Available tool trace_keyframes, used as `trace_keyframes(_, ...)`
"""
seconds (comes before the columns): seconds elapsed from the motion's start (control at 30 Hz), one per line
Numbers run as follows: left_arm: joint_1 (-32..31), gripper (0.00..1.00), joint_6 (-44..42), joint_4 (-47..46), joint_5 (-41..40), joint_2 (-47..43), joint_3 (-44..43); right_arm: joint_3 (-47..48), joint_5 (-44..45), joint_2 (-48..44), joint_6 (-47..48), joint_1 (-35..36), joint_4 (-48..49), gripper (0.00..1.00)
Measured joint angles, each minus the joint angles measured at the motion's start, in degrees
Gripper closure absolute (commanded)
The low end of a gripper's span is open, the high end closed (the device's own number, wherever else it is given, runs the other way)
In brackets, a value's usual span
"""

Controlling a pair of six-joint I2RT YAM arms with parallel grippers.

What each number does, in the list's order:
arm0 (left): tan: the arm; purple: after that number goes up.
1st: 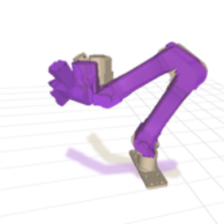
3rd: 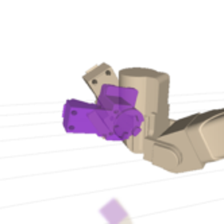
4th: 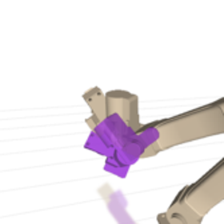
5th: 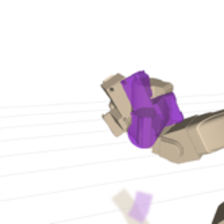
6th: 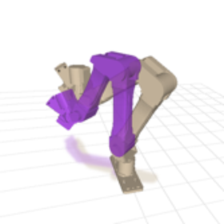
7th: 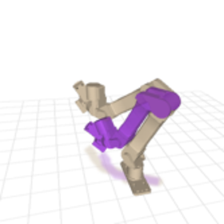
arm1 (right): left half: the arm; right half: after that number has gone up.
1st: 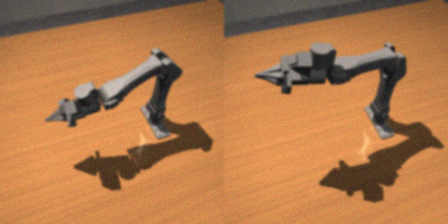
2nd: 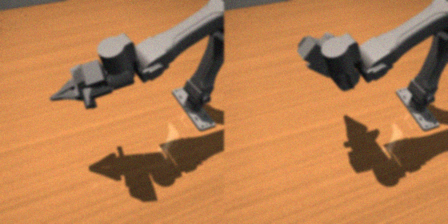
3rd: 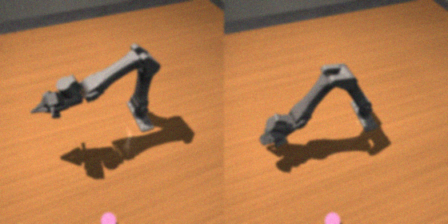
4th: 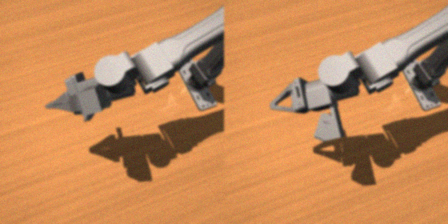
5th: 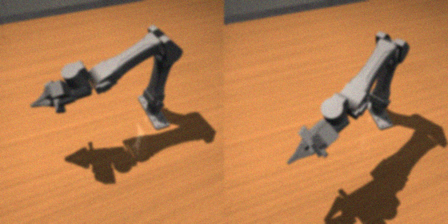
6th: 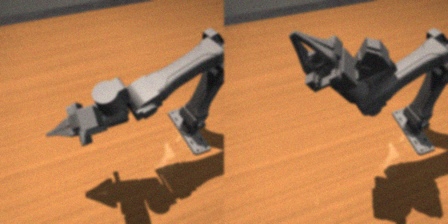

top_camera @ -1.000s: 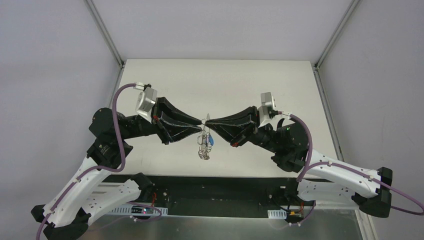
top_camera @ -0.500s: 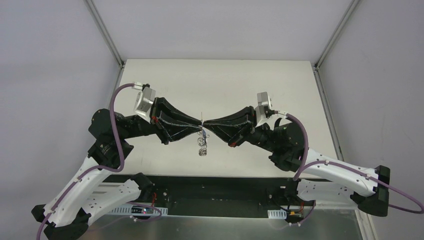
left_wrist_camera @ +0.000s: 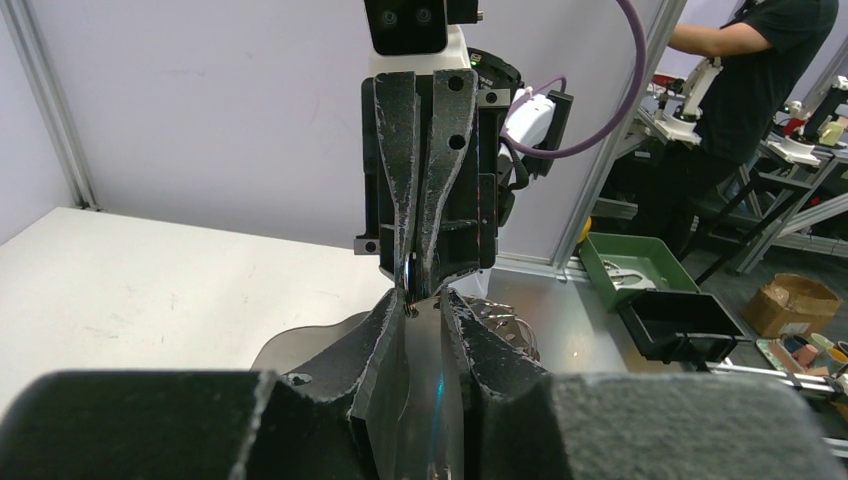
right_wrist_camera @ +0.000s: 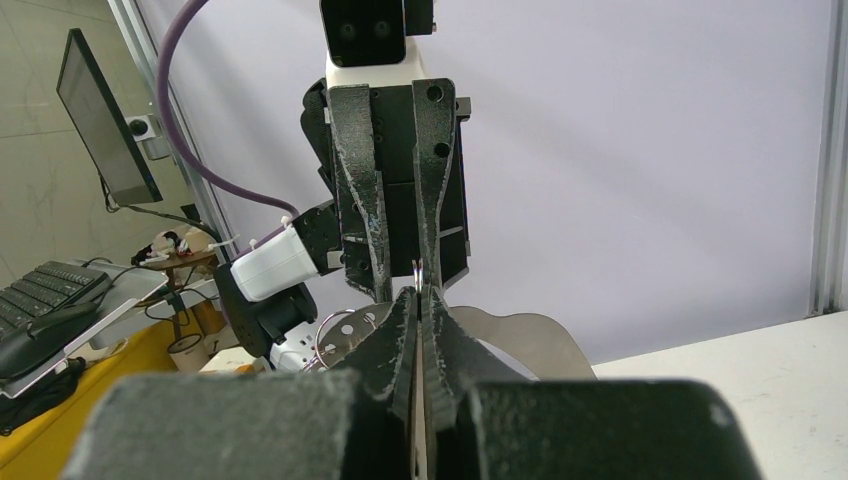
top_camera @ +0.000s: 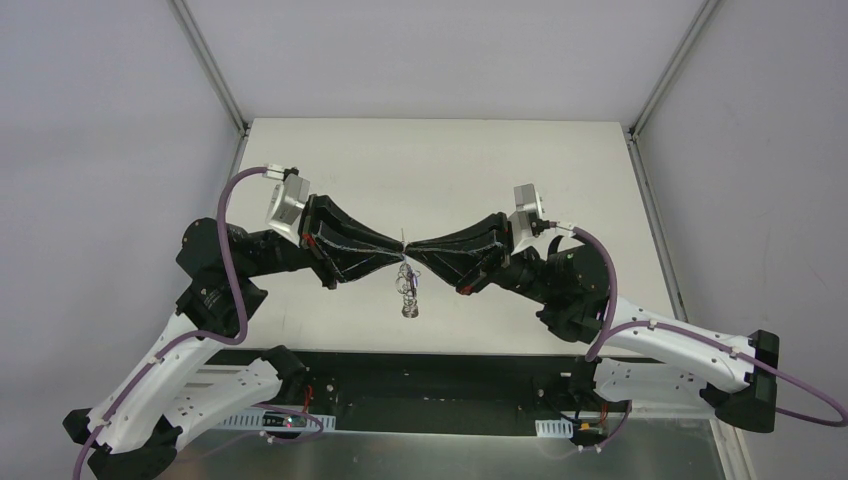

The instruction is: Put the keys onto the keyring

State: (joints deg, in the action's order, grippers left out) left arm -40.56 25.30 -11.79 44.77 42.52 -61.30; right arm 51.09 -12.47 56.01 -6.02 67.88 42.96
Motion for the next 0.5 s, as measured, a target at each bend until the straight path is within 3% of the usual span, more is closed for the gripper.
trace_keyframes(0.23,0.00,0.84,0.07,-0.61,0.22,0.17,0.00,0.00,-0.04,0.00,-0.42,0.00,0.15,1.00)
trace_keyframes(0.4,0.02,0.98,0.39,-1.11,0.46,0.28,0.00,0.00,-0.31,0.00,-0.70,0.00,0.44,1.00)
trace_keyframes(0.5,0.02,1.00,0.76,-1.55,1.07,0.42,0.00,0.00,-0.72,-0.02,-0.96,0.00,0.63,1.00)
